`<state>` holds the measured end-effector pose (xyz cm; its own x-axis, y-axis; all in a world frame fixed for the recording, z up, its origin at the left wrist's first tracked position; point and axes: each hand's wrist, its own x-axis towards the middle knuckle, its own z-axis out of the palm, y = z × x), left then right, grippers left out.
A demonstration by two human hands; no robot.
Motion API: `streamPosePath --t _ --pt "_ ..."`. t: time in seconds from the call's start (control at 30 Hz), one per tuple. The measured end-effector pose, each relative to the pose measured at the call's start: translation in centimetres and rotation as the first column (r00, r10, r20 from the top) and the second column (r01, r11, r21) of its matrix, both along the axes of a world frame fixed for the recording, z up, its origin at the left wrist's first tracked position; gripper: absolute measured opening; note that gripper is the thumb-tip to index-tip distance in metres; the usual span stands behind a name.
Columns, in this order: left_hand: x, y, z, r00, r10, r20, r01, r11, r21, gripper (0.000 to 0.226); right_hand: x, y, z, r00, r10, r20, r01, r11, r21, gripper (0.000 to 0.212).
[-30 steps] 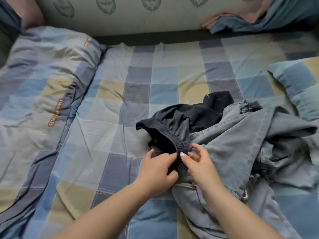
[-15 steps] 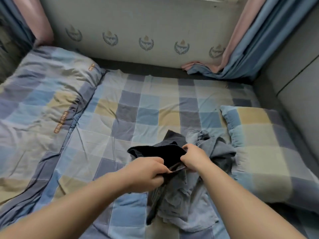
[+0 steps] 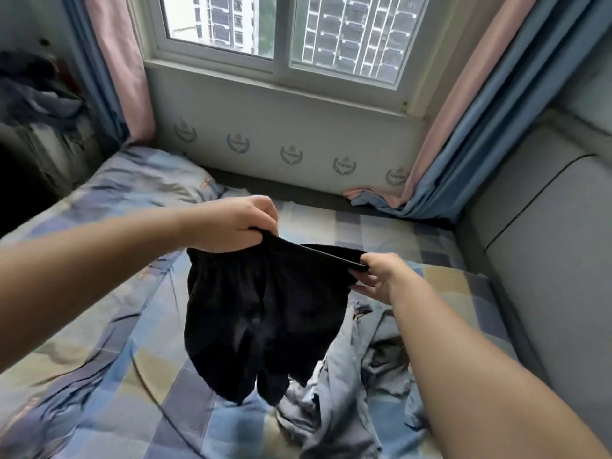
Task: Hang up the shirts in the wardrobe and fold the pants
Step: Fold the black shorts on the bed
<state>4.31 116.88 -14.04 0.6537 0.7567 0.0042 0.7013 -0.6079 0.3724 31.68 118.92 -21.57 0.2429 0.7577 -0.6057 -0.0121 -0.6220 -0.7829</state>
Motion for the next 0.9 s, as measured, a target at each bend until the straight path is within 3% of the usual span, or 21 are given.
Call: streamPosePath --t 0.17,0.27,0.3,0.37,0.47,0.53,0.6,0.7,0.8,0.9 --pt "-3.3 -1.5 3.3 0.963 0.267 0.041 -0.26 0.957 -0.13 0.031 -4.2 -0.1 4.8 0.962 -0.101 -0.255 0.136 0.983 0.121 0.021" --pt "-5.9 -3.0 4.2 0.926 0.36 0.112 -0.294 0.875 -0.384 0.02 -6.6 -0.5 8.0 0.928 -0.076 -0.364 0.176 0.952 0.25 0.027" --pt "-6.5 -3.9 4.2 0.907 0.398 0.135 -0.288 0.823 -0.49 0.004 -7.3 -0.7 8.9 0.924 -0.075 -0.376 0.196 0.935 0.295 0.028" --pt "-8.1 -5.1 2.9 0.851 0.522 0.061 -0.357 0.658 -0.663 0.034 -8.5 -1.1 10.8 0.924 -0.074 -0.374 0.224 0.899 0.377 0.029" --pt "-10.2 -7.5 -1.2 0.737 0.624 -0.259 -0.588 0.402 -0.702 0.057 -9.3 -1.6 12.9 0.915 -0.068 -0.397 0.271 0.833 0.482 0.028" --pt "-11.3 -8.8 -3.9 0.691 0.63 -0.353 -0.636 0.3 -0.711 0.073 -9.1 -2.0 14.0 0.937 -0.031 -0.347 0.226 0.813 0.537 0.024" --pt "-11.2 -9.1 -5.3 0.682 0.616 -0.395 -0.668 0.306 -0.678 0.078 -9.0 -2.4 14.6 0.956 0.027 -0.292 0.151 0.808 0.57 0.023" --pt "-8.9 -8.0 -6.2 0.686 0.545 -0.482 -0.725 0.45 -0.522 0.049 -9.3 -3.0 14.9 0.959 0.086 -0.271 0.098 0.795 0.599 0.023" --pt "-7.2 -6.5 -6.8 0.644 0.525 -0.556 -0.746 0.592 -0.305 0.035 -8.4 -3.1 15.5 0.967 0.105 -0.23 0.064 0.778 0.625 0.023" --pt "-7.6 -5.1 -6.0 0.589 0.605 -0.535 -0.745 0.664 -0.069 0.029 -5.7 -2.7 16.0 0.995 0.095 -0.002 -0.071 0.759 0.647 0.021"
